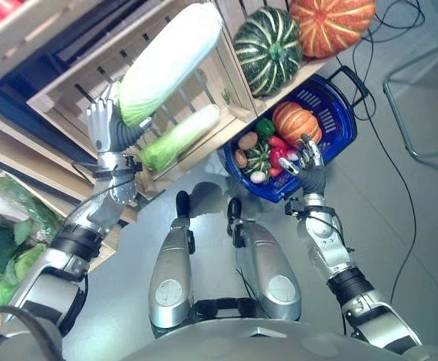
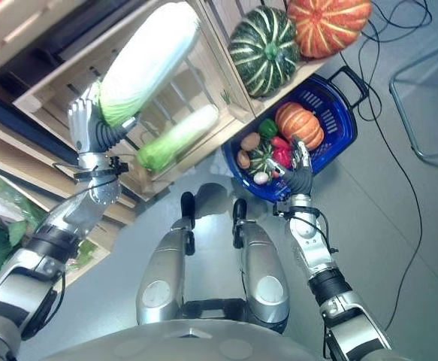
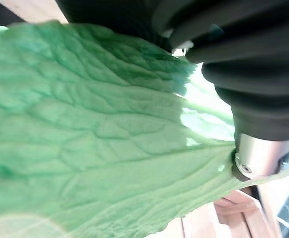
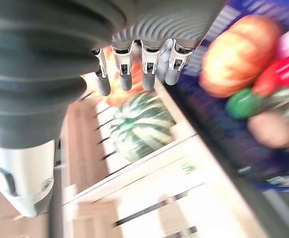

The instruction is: Pick up fruits and vegetables into the basket

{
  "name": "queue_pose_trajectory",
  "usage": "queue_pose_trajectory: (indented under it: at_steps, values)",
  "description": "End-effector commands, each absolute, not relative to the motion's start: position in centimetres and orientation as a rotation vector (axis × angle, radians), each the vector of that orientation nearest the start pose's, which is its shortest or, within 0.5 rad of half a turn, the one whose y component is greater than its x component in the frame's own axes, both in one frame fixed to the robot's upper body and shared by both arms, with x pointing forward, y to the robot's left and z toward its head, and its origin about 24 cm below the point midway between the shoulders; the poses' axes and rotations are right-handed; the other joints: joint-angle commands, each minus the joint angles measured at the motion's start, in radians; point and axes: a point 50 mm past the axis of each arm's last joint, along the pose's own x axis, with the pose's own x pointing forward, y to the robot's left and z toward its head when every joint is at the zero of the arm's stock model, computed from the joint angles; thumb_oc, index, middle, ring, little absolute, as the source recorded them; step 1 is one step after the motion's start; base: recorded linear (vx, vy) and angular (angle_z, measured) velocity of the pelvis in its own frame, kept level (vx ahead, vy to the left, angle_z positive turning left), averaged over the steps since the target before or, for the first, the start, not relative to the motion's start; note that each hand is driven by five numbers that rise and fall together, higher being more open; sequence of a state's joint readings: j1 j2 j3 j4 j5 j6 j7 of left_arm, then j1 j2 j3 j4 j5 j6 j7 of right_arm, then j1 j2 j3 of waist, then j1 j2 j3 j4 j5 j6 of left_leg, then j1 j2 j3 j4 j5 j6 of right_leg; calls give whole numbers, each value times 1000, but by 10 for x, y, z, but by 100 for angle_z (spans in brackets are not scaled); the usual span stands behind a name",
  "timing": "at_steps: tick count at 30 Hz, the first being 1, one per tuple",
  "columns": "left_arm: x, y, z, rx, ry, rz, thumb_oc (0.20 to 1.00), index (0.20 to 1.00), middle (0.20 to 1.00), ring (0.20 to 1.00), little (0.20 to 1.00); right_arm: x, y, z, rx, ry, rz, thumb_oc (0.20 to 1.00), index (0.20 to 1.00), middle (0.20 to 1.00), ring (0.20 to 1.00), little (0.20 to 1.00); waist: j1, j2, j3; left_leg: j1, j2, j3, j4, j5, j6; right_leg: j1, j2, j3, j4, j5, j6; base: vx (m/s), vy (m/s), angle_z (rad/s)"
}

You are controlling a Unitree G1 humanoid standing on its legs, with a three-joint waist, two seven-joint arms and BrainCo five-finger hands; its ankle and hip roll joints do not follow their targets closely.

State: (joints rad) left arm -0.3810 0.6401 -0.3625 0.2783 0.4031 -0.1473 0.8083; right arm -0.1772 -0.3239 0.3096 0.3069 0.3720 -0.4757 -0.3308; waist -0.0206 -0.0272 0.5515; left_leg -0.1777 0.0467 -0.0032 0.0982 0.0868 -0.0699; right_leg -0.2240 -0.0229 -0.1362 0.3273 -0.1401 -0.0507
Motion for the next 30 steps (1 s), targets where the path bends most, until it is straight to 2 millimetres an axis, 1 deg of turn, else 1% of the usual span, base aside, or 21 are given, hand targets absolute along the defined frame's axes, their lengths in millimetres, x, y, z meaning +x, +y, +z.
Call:
queue_pose_trajectory:
  at_steps: [1,6,8,11,14,16,17,19,21,23,25,30]
  values:
    - [291,190,115,854,-652,253,200,200,200,200,200,265,-171,67,83,-345,-56,1000,1000,1000,1000,1000,-1,17,-200,28,-73,-19,-43,-79,17,133,-6,21,-257,96,95,139,10,11]
    - [278,174,101,730,-581,84,200,200,200,200,200,264,-166,84,125,-410,39,1000,1000,1000,1000,1000,14,22,-268,116,-68,-36,-135,-58,20,213,-9,15,-339,127,104,103,15,4]
    - [274,165,98,625,-539,-22,200,200,200,200,200,264,-162,91,157,-429,91,1000,1000,1000,1000,1000,22,19,-299,142,-66,-41,-154,-56,23,240,-13,9,-371,141,107,71,-3,7]
    - [268,150,93,530,-493,-169,200,200,200,200,200,265,-157,99,201,-445,161,1000,1000,1000,1000,1000,29,15,-334,172,-62,-41,-176,-59,26,266,-21,-2,-403,155,114,45,0,11]
    - [263,134,91,503,-495,-314,200,200,200,200,200,269,-154,105,228,-451,228,1000,1000,1000,1000,1000,31,13,-366,195,-59,-32,-177,-69,32,282,-26,-10,-409,158,120,56,10,5]
    - [262,130,92,500,-492,-358,200,200,200,200,200,270,-153,108,230,-454,245,1000,1000,1000,1000,1000,31,12,-373,201,-59,-28,-177,-73,34,287,-27,-10,-410,157,121,35,13,-2]
    - [260,124,94,493,-495,-420,200,200,200,200,200,271,-153,111,232,-457,275,1000,1000,1000,1000,1000,29,12,-386,211,-58,-20,-177,-79,37,294,-31,-13,-410,155,124,29,13,-3]
    - [260,121,96,484,-497,-461,200,200,200,200,200,272,-153,112,237,-457,294,1000,1000,1000,1000,1000,29,12,-393,220,-58,-17,-178,-84,40,301,-31,-14,-413,154,126,46,18,-2]
    - [258,114,99,442,-495,-536,200,200,200,200,200,273,-151,111,282,-445,334,1000,1000,1000,1000,1000,28,13,-414,238,-59,-9,-183,-94,45,313,-33,-15,-414,148,130,65,26,-2]
    - [258,114,99,440,-494,-539,200,200,200,200,200,273,-151,111,286,-444,338,1000,1000,1000,1000,1000,28,13,-415,240,-59,-8,-183,-95,46,315,-33,-15,-414,148,131,0,0,0]
    - [256,109,101,410,-492,-589,200,200,200,200,200,273,-145,112,336,-432,381,1000,1000,1000,1000,1000,28,11,-426,245,-61,-4,-185,-96,51,317,-34,-13,-415,150,133,0,0,0]
    - [251,103,100,400,-472,-667,200,200,200,200,200,272,-138,110,417,-409,446,1000,1000,1000,1000,1000,29,11,-436,264,-60,2,-186,-113,58,330,-34,-8,-415,141,136,24,-1,1]
